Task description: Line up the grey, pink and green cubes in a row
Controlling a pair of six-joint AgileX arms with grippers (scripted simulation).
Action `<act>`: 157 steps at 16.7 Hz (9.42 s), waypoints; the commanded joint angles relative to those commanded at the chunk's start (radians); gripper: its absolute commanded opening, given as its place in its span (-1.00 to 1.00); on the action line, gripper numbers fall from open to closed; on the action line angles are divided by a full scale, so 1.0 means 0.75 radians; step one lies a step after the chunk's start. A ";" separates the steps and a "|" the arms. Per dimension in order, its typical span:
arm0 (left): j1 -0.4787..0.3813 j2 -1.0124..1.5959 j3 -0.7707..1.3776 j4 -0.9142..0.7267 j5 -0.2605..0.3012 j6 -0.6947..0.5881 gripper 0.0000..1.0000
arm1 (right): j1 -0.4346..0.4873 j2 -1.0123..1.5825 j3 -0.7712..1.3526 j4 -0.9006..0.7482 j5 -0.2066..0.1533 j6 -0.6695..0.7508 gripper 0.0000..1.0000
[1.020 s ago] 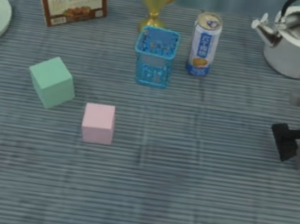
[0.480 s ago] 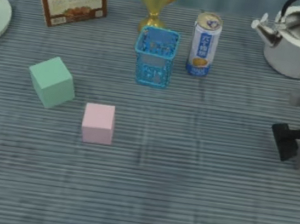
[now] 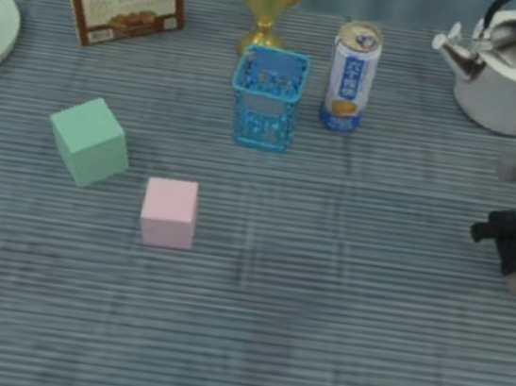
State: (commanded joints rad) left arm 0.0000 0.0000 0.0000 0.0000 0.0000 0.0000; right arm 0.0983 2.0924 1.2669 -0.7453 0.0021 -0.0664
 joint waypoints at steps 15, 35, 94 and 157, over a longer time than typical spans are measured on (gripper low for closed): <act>0.000 0.000 0.000 0.000 0.000 0.000 1.00 | 0.005 -0.150 0.171 -0.289 -0.005 0.002 -1.00; 0.000 0.000 0.000 0.000 0.000 0.000 1.00 | 0.678 -0.294 0.154 -0.428 0.022 0.885 -1.00; -0.005 0.013 0.013 -0.009 0.001 -0.004 1.00 | 0.808 -0.356 0.104 -0.411 0.029 1.009 1.00; -0.602 2.967 2.020 -1.147 0.004 -0.615 -1.00 | -0.118 -2.790 -1.689 0.994 -0.003 0.088 1.00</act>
State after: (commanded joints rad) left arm -0.4517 2.2255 1.5149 -0.8600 0.0033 -0.4614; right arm 0.0100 0.0000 0.0000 0.0000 0.0000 0.0000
